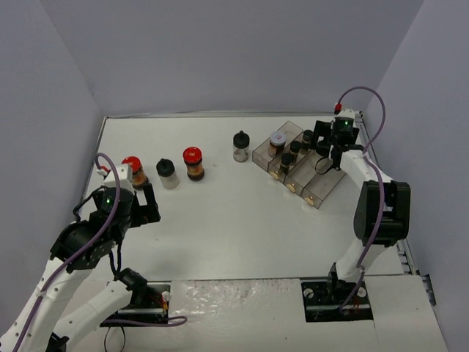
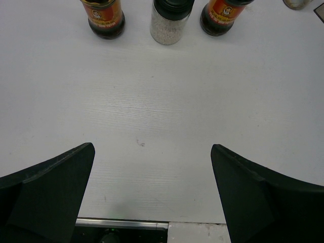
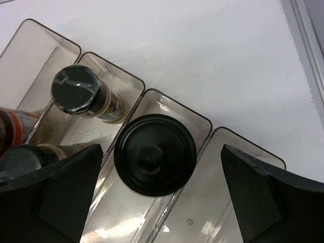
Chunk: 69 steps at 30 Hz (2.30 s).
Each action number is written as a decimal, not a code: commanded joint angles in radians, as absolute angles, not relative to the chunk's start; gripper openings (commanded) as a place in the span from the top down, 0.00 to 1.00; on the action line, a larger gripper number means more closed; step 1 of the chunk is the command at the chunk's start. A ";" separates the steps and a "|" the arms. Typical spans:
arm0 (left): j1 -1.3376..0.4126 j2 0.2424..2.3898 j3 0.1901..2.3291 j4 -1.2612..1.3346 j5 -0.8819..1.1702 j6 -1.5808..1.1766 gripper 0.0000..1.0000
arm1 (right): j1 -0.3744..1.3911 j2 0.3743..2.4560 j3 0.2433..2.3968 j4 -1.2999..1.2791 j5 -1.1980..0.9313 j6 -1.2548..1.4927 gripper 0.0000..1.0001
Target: Organize the condiment bottles
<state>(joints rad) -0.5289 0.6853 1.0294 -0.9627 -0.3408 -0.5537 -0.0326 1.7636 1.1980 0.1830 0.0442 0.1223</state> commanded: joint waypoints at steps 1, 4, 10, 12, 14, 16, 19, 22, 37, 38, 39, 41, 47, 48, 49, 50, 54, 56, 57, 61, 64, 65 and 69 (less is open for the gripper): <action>-0.522 0.707 1.050 -0.913 -0.350 -0.558 0.03 | -0.003 1.562 1.262 0.145 0.051 0.099 0.00; -0.523 0.709 1.052 -0.913 -0.355 -0.553 0.03 | 0.090 1.495 1.298 0.097 0.009 0.060 0.00; -0.521 0.715 1.039 -0.910 -0.369 -0.530 0.03 | 0.245 1.546 1.449 0.020 -0.173 0.006 0.00; -0.520 0.716 1.039 -0.913 -0.370 -0.528 0.03 | 0.309 1.578 1.487 0.023 -0.194 -0.034 0.00; -0.521 0.714 1.041 -0.913 -0.369 -0.528 0.03 | 0.354 1.639 1.521 0.023 -0.211 -0.065 0.00; -0.522 0.715 1.044 -0.917 -0.368 -0.528 0.03 | 0.381 1.695 1.559 0.026 -0.222 -0.093 0.00; -0.521 0.719 1.053 -0.932 -0.370 -0.525 0.03 | 0.417 1.796 1.611 0.028 -0.232 -0.122 0.00; -0.520 0.720 1.060 -0.948 -0.376 -0.527 0.03 | 0.432 1.894 1.682 0.026 -0.246 -0.141 0.00; -0.518 0.722 1.078 -0.987 -0.416 -0.548 0.03 | 0.451 2.189 1.872 0.025 -0.298 -0.157 0.00; -0.517 0.725 1.080 -0.988 -0.417 -0.548 0.03 | 0.451 2.202 1.880 0.025 -0.297 -0.156 0.00; -0.518 0.728 1.081 -0.989 -0.418 -0.548 0.03 | 0.453 2.213 1.889 0.025 -0.295 -0.155 0.01; -0.518 0.733 1.081 -0.989 -0.420 -0.551 0.03 | 0.453 2.232 1.911 0.025 -0.293 -0.151 0.02; -0.518 0.735 1.080 -0.990 -0.424 -0.561 0.03 | 0.453 2.264 1.940 0.025 -0.292 -0.144 0.18; -0.518 0.736 1.080 -0.991 -0.424 -0.561 0.03 | 0.453 2.261 1.939 0.025 -0.289 -0.144 0.23; -0.518 0.736 1.080 -0.992 -0.425 -0.562 0.03 | 0.453 2.257 1.938 0.025 -0.286 -0.144 0.30; -0.518 0.737 1.080 -0.990 -0.425 -0.562 0.03 | 0.453 2.253 1.936 0.025 -0.284 -0.143 0.39; -0.518 0.739 1.077 -0.976 -0.422 -0.563 0.03 | 0.455 2.213 1.913 0.026 -0.278 -0.145 0.69; -0.518 0.742 1.075 -0.969 -0.420 -0.561 0.03 | 0.459 2.175 1.897 0.026 -0.270 -0.145 0.84; -0.518 0.743 1.073 -0.964 -0.418 -0.559 0.03 | 0.461 2.152 1.889 0.026 -0.265 -0.142 0.90; -0.518 0.750 1.068 -0.941 -0.406 -0.550 0.03 | 0.463 2.028 1.843 0.028 -0.233 -0.108 1.00; -0.517 0.759 1.065 -0.916 -0.397 -0.540 0.03 | 0.463 1.904 1.790 0.029 -0.171 -0.076 1.00; -0.517 0.764 1.064 -0.907 -0.393 -0.537 0.03 | 0.462 1.864 1.767 0.029 -0.142 -0.064 1.00; -0.517 0.780 1.053 -0.869 -0.369 -0.525 0.03 | 0.427 1.712 1.640 0.026 -0.034 0.007 1.00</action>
